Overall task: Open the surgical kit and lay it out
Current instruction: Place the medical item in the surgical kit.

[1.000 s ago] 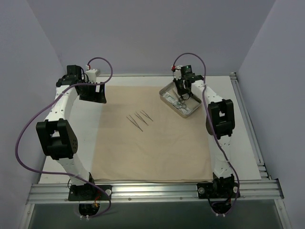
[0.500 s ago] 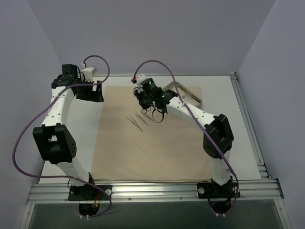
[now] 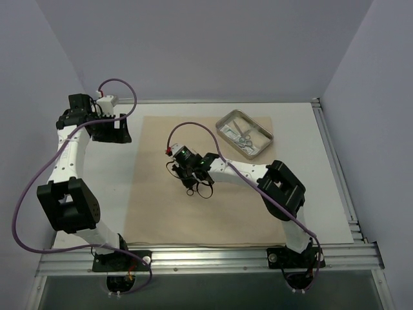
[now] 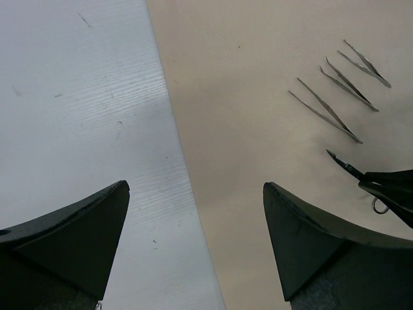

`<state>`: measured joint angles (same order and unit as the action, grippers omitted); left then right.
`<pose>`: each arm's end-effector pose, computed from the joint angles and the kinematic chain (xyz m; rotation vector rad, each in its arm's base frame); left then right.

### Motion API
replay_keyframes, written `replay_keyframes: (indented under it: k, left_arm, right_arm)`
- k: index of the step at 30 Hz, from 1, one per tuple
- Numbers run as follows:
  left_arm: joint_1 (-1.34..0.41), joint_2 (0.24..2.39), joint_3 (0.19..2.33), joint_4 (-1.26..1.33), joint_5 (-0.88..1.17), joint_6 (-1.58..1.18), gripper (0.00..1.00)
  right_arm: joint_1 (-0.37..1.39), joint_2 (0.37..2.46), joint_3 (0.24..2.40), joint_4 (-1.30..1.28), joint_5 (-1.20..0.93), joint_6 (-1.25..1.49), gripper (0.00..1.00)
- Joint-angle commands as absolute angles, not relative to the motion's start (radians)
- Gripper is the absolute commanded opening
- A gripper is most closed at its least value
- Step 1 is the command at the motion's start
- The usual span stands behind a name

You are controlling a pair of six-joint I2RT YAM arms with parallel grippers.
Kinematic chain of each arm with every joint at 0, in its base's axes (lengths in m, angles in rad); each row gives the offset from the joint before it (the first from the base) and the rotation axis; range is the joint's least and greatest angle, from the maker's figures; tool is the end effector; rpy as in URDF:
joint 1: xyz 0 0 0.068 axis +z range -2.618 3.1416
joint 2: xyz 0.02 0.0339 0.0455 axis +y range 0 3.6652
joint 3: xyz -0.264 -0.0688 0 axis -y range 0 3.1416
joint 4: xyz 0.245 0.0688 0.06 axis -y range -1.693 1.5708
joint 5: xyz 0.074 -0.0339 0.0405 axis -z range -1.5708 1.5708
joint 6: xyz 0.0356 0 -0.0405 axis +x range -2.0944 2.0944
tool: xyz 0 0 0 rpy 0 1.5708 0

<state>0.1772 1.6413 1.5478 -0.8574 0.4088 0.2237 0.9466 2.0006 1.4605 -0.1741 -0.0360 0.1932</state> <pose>0.3471 0.0478 0.3269 0.2185 2.4332 -0.3397 0.2642 0.3690 0.2072 -0.8886 2.1933 0.6188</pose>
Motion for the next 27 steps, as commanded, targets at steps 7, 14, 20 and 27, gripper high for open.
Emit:
replay_keyframes:
  k: [7,14,20,27]
  left_arm:
    - [0.186,1.578,1.532,-0.844,0.476,0.235,0.94]
    - [0.186,1.563,1.526,-0.845,0.476,0.235,0.94]
    - [0.186,1.554,1.528,-0.848,0.474,0.235,0.94]
    - [0.187,1.545,1.528,-0.851,0.476,0.232,0.94]
  right_arm:
    - [0.965,1.833,1.194,-0.201,-0.003,0.244,0.00]
    - [0.965,1.741,1.089,-0.204,0.046,0.236,0.00]
    - [0.962,1.732,1.062,-0.203,0.066,0.170,0.00]
    - [0.950,1.761,1.057,-0.196,0.083,0.104,0.00]
